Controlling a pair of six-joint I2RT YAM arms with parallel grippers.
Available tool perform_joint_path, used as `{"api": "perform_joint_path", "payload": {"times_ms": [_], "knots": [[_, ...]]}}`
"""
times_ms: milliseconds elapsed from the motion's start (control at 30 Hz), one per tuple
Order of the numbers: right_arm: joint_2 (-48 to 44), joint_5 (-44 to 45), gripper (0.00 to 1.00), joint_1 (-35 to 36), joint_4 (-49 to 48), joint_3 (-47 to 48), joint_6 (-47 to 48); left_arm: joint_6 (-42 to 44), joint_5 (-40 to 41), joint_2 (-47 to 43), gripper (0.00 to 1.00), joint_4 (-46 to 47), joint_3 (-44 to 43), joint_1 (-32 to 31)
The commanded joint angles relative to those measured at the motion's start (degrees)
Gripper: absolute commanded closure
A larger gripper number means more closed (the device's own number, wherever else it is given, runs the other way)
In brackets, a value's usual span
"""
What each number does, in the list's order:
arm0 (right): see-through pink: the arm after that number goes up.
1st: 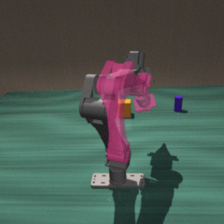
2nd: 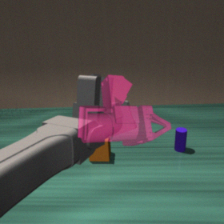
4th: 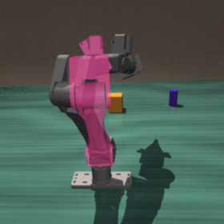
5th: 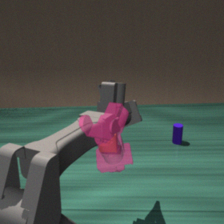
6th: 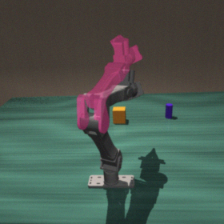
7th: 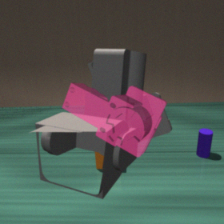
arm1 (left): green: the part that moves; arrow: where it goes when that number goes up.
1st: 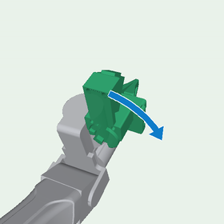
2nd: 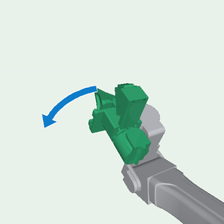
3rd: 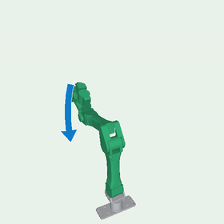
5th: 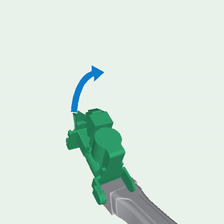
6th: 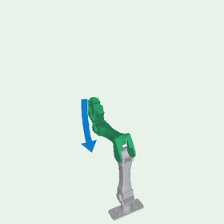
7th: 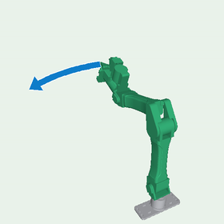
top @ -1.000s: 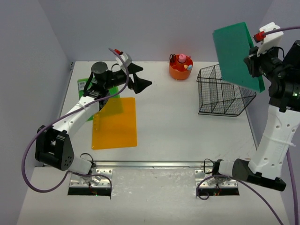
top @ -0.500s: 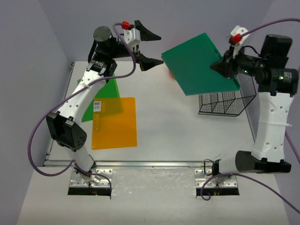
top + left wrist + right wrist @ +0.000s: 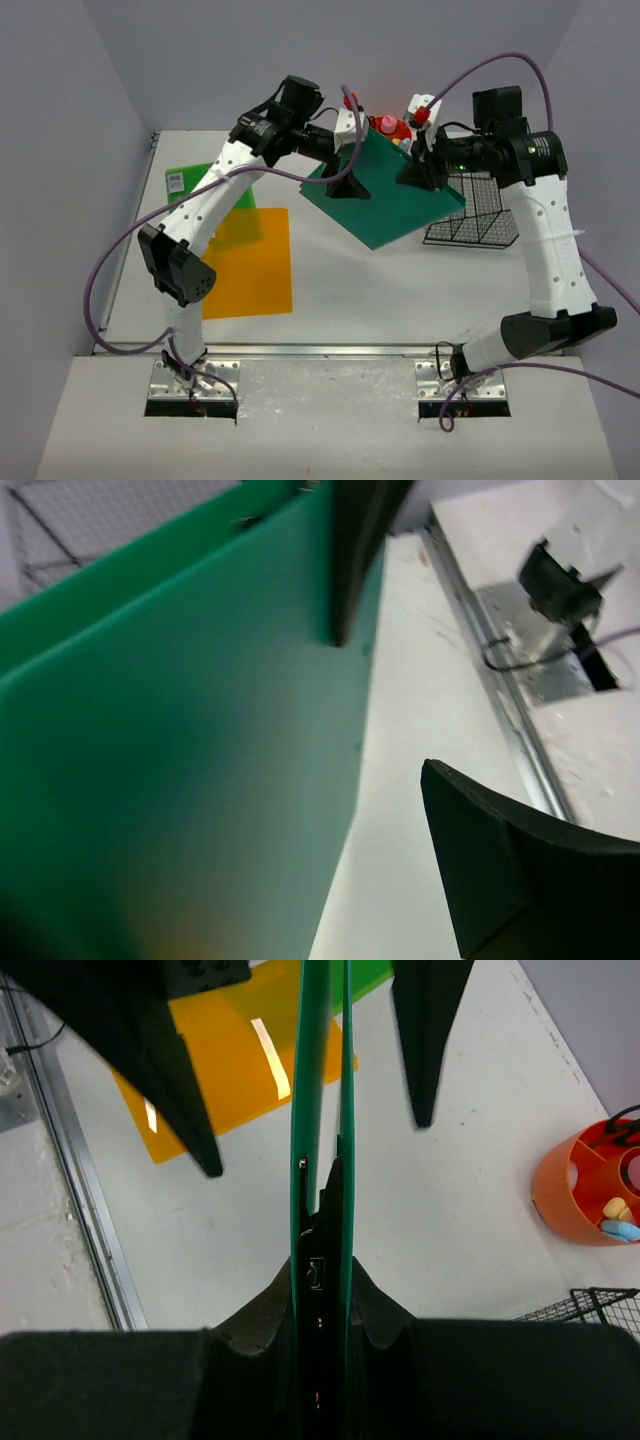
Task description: Organize the desk
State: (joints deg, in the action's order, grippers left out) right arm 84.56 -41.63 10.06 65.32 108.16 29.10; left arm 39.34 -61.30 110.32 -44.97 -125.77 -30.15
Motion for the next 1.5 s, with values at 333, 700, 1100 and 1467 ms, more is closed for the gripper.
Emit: {"api": "perform_joint_path", "payload": {"times_ms": [333,700,1100,1467], "knots": [[2.01,5.68,1.00,7.26,0.16,-3.39,8.51,-13.06,-6.91,-11.86,0.50,19.26,22.93,-1.23],[-2.46,3.96,0.25,6.62,-9.36,-10.35,-6.39,-69.37,-13.55,-13.11,1.00,83.71,43.51,7.20],[-3.02,-12.37,0.02,-17.64,-25.27,-15.59,-36.62,-85.72,-13.19,-15.04,1.00,106.59,53.64,13.12],[-2.07,-27.45,0.09,-15.36,-38.02,-19.74,-47.69,-84.84,-13.47,-14.20,1.00,105.35,52.12,13.09]]}}
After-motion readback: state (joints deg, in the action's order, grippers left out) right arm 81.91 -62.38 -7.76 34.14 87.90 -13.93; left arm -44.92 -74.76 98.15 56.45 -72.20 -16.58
